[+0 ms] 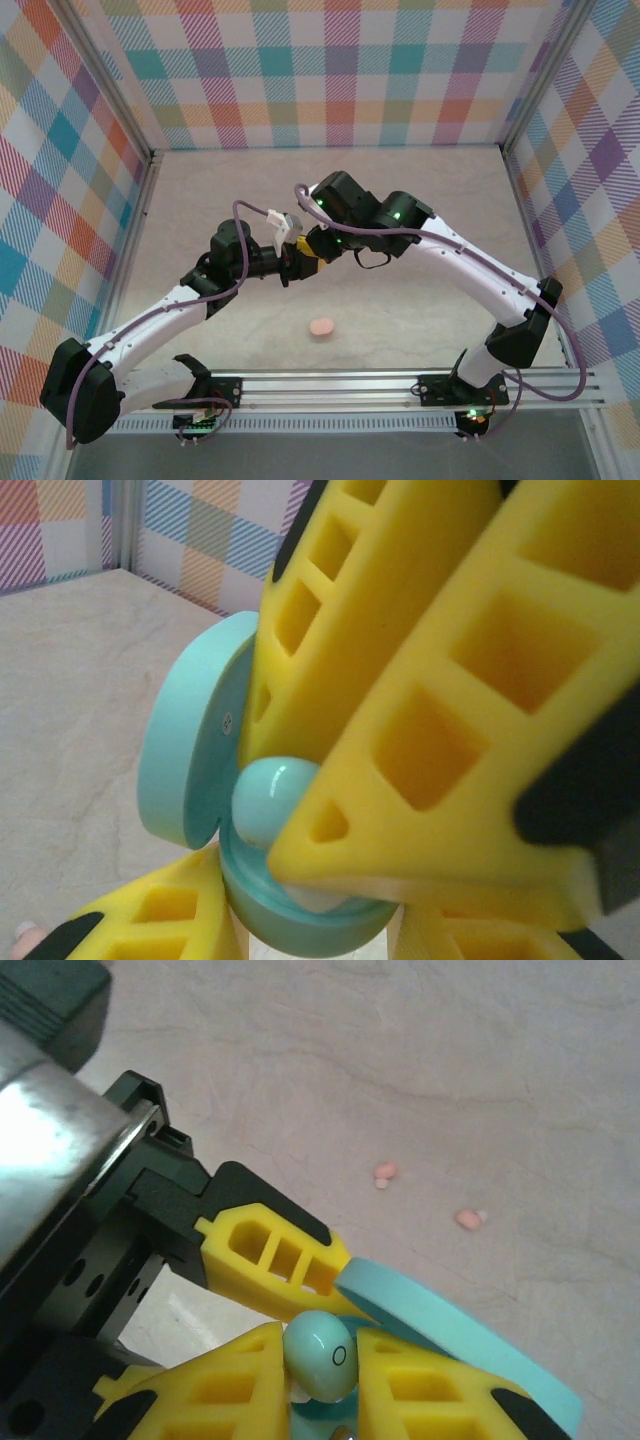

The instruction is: Insert the wireless bluetooth earbuds into the charging case

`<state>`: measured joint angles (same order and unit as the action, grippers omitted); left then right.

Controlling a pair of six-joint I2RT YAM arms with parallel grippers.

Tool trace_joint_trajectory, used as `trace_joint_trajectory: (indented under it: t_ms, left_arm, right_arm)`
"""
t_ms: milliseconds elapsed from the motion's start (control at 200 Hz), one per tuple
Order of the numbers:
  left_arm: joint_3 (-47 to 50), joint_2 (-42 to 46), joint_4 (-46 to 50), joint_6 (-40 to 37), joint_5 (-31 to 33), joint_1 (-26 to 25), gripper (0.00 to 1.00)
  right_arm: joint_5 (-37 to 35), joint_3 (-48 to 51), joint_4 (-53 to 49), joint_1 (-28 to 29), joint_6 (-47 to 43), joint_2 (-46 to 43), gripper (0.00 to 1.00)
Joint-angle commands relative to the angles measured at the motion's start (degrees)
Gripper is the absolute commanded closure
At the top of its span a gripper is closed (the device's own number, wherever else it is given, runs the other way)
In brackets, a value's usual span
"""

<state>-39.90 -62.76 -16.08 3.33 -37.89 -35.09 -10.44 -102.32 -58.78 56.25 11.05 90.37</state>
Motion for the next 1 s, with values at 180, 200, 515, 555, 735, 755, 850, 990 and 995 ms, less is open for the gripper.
trace_joint_trajectory:
  t_ms: [180, 200, 515, 555, 735, 755, 850, 990, 995]
  left_arm:
    - [0.4, 2.0, -1.0, -0.9, -0.1, -0.5, 1.0]
    - [0.4, 2.0, -1.0, -0.9, -0.1, -0.5, 1.0]
    - [0.1, 1.7, -0.7, -1.0, 0.3, -0.5, 1.0]
    - [0.1, 1.7, -0.7, -1.0, 0.3, -0.5, 1.0]
    - [0.0, 1.6, -0.5, -0.9, 0.4, -0.5, 1.0]
    - [0.0, 1.6, -0.5, -1.0, 0.5, -0.5, 1.0]
    - [0.0, 1.6, -0.4, -1.0, 0.6, -0.5, 1.0]
    - [0.0, 1.7, -0.4, -1.1, 0.5, -0.5, 1.0]
    - [0.0, 1.7, -0.4, -1.1, 0.5, -0.5, 1.0]
  right_arm:
    - [-3.6, 0.4, -1.8, 0.1, -2.0, -1.6, 0.79]
    - [-3.6, 0.4, -1.9, 0.1, -2.0, -1.6, 0.79]
    - [-1.4, 1.2, -2.8, 0.5, -2.3, -1.3, 0.78]
    - [-1.1, 1.2, -2.9, 0.5, -2.4, -1.3, 0.77]
    - [-0.3, 0.9, -3.6, 0.9, -2.5, -0.8, 0.72]
    - [-0.1, 0.9, -3.6, 0.9, -2.5, -0.8, 0.71]
    - [0.3, 0.5, -3.7, 0.9, -2.2, -1.1, 0.69]
    - [0.1, -0.5, -3.8, 0.9, -1.5, -1.8, 0.65]
    - [0.1, -0.5, -3.8, 0.8, -1.5, -1.8, 0.65]
